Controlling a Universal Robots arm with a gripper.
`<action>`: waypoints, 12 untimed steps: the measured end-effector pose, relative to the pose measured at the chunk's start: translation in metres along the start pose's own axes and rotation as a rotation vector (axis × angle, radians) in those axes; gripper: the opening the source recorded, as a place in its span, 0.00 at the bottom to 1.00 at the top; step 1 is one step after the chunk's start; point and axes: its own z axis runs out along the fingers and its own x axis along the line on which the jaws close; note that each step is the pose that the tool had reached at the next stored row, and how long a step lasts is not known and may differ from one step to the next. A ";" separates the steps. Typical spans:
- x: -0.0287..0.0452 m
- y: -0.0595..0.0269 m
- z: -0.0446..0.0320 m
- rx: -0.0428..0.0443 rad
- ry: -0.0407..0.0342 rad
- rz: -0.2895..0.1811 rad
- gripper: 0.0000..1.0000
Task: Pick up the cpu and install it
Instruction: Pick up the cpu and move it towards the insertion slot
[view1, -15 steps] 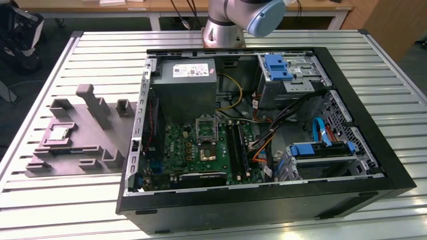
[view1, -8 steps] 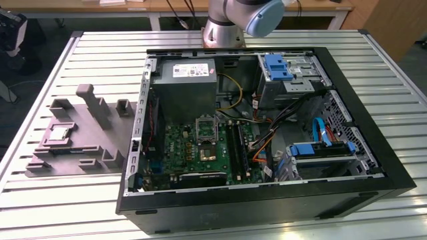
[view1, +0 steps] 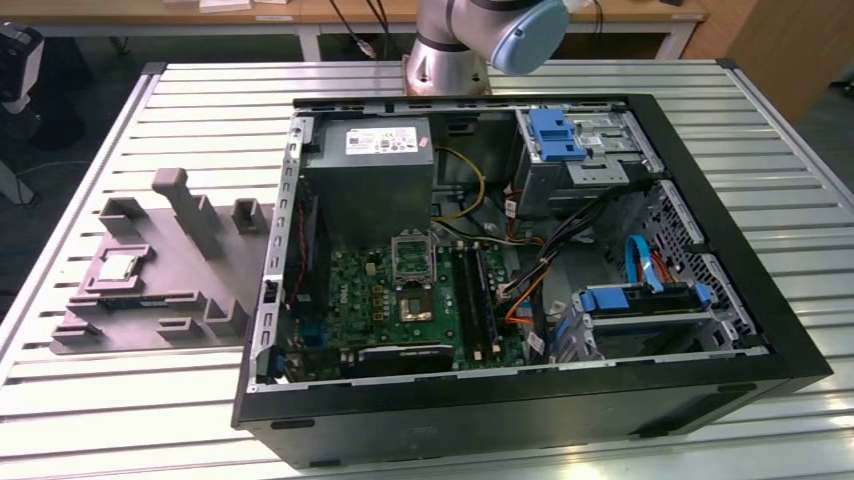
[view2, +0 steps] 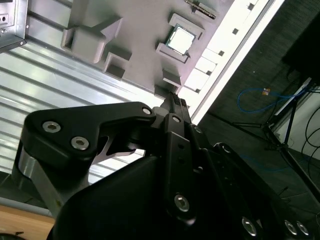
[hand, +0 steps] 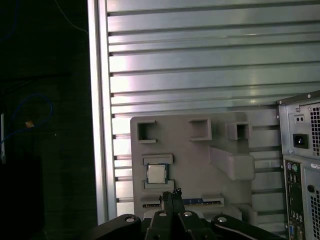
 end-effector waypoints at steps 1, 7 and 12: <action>0.0000 0.0000 0.0000 0.0000 0.0000 0.000 0.11; 0.0000 0.0000 0.0000 0.0000 0.0000 0.000 0.11; 0.0000 0.0000 0.0000 0.0000 0.0000 0.000 0.17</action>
